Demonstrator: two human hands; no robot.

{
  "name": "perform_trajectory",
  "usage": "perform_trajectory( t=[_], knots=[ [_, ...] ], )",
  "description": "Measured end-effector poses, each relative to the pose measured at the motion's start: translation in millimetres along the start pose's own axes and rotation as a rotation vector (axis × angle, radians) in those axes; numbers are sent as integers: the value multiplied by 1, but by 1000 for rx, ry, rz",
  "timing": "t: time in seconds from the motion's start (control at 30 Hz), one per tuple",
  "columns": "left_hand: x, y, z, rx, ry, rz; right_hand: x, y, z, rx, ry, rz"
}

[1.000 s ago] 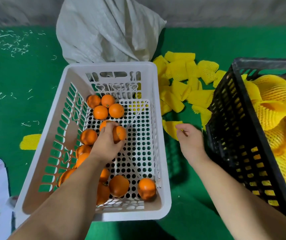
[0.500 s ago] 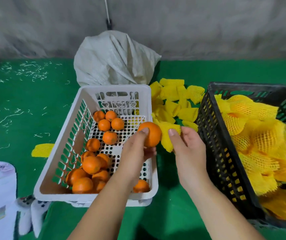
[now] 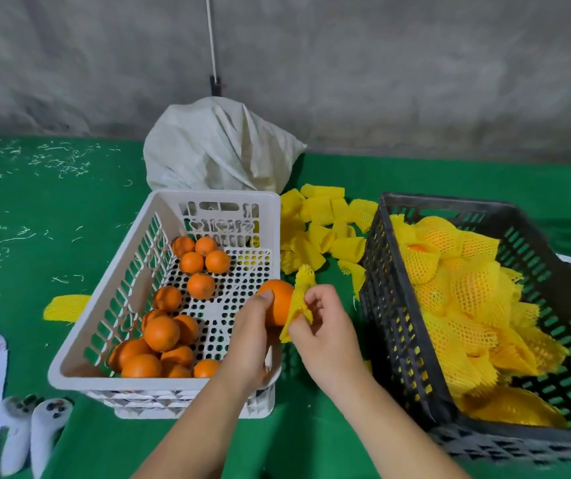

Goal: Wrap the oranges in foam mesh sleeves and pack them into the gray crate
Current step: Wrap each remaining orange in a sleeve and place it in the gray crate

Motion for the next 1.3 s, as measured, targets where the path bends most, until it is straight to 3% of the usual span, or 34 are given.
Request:
perform_trajectory(
  t=[0.17, 0.3, 0.37, 0.57, 0.8, 1.13, 1.3],
  knots=[
    [0, -3, 5, 51, 1, -36, 11, 7, 8, -79, 91, 21],
    [-5, -9, -2, 102, 108, -89, 32, 2, 39, -202, -135, -1],
    [-12, -7, -8, 155, 166, -100, 36, 0, 37, -296, -168, 0],
    [-13, 5, 2, 151, 37, 5, 36, -17, 13, -271, -76, -50],
    [-20, -31, -3, 259, 1, -408, 31, -18, 17, -256, -58, 28],
    [-31, -38, -9, 381, -27, -543, 6, -11, 20, 9, -203, 32],
    [-25, -33, -5, 462, -3, -534, 6, -4, 30, -30, -212, 74]
  ],
)
Point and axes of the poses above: each hand's wrist, its own x-axis towards the middle knuckle, its own z-axis out of the back of the hand, y = z × x, the point moved 9 cm from there along x, towards the middle knuckle, and after that the axes turned 1 degree about x, right-handed, at the moved point
